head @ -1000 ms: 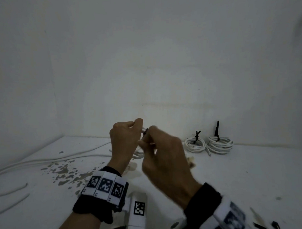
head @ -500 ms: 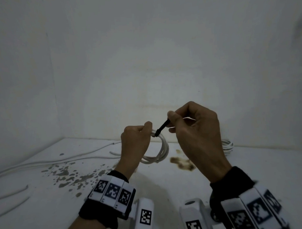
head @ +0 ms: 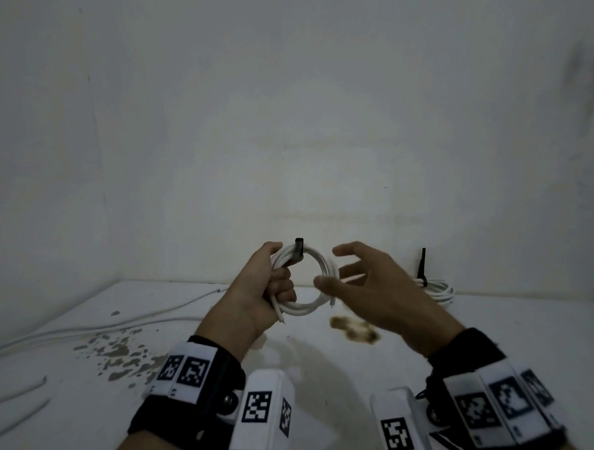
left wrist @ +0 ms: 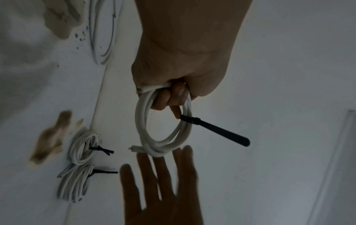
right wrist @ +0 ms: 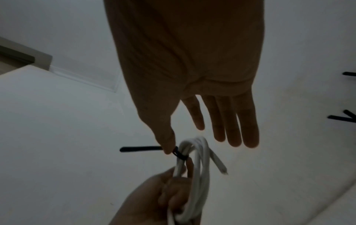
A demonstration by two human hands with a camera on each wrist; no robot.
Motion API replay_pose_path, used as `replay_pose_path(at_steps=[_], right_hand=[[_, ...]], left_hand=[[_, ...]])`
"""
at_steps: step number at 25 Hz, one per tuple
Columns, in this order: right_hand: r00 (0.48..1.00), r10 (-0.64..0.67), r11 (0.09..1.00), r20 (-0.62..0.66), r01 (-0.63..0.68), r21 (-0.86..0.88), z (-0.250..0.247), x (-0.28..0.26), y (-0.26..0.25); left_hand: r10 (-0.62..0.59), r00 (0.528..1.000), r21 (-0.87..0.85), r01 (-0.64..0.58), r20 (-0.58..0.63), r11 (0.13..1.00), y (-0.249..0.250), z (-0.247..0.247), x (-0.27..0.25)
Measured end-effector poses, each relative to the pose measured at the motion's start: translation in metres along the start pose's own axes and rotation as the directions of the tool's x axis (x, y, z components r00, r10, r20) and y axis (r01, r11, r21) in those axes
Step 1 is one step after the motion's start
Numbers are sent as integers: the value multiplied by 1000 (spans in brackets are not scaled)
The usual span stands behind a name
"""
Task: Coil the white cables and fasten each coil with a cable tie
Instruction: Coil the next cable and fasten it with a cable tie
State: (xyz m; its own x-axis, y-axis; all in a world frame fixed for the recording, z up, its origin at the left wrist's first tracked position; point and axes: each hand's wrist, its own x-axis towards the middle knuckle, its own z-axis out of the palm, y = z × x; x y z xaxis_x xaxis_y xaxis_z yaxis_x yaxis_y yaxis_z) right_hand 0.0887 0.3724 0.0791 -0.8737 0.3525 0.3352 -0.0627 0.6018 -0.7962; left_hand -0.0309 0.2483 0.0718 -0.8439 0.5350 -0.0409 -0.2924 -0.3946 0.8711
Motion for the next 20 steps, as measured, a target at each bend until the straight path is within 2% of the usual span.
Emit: replay_pose_path(at_steps=[3,7,10,12,14,16,18,20], right_hand=[[999,21,991,-30,-17,133,15,7,15],[983,149,901,-106,-91,425,13,9,20],[964,245,841,-103,-159,516,16,10,27],[953,296,812,-71,-212,545,21,11,31],[957,290,812,-15,-237,533,27,11,34],[967,254,859,22,-236,454,34,10,36],[983,178,935,-41,-156,317,40,10,40],[984,36,985,-175,-5,174,39,10,41]], left_hand=[[-41,998,-63,44,49,997,-3,2,0],[-51,997,-87,56,61,995,-7,-3,0],[-83,995,-46,86,63,995,-19,2,-1],[-89,996,-45,89,3,995,-30,8,1],[-83,994,-112,75,-71,991,-37,9,4],[-84,991,-168,65,-108,984,-38,5,7],[-72,991,-135,56,-114,989,-37,0,7],[-36,993,-29,33,-110,999,-38,0,5]])
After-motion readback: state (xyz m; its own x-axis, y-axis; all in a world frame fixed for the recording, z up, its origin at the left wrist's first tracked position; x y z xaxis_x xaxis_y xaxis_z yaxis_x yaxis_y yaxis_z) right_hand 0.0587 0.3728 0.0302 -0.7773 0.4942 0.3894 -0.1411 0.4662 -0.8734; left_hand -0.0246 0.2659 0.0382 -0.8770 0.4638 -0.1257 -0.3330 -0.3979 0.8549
